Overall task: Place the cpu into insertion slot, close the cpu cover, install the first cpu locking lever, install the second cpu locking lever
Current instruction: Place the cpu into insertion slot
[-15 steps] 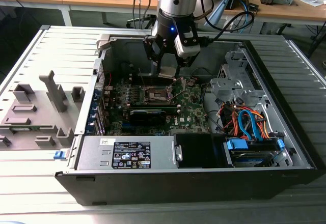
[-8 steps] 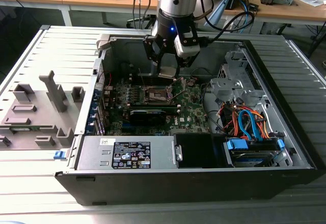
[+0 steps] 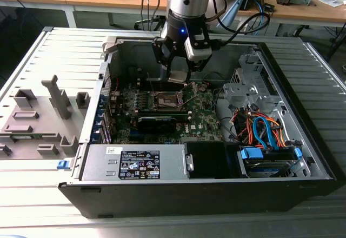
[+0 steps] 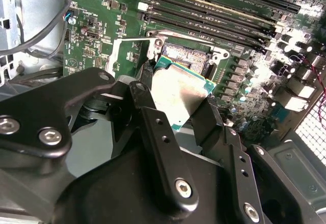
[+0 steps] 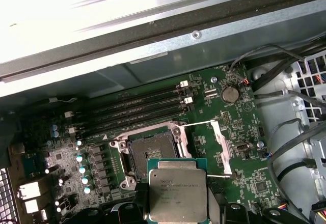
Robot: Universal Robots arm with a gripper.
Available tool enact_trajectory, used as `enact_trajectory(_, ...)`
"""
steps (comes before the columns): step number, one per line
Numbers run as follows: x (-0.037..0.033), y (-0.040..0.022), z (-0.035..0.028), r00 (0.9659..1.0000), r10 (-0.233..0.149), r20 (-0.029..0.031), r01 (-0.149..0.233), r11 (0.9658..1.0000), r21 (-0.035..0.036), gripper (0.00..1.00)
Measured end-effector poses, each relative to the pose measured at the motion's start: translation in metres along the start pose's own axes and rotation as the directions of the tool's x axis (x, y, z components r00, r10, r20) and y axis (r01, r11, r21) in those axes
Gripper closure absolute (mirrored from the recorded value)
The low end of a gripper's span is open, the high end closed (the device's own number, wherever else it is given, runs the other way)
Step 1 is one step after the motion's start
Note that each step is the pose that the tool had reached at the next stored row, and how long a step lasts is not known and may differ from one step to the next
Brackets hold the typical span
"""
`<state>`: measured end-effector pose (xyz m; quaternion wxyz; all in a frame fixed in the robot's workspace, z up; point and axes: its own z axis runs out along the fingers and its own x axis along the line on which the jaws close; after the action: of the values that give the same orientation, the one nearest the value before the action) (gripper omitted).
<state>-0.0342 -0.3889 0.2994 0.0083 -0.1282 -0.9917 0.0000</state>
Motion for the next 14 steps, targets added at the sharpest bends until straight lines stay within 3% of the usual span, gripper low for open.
enact_trajectory(14, 0.0, 0.0, 0.0001, 0.9999, 0.017, 0.0, -0.017, 0.9999, -0.0003, 0.45)
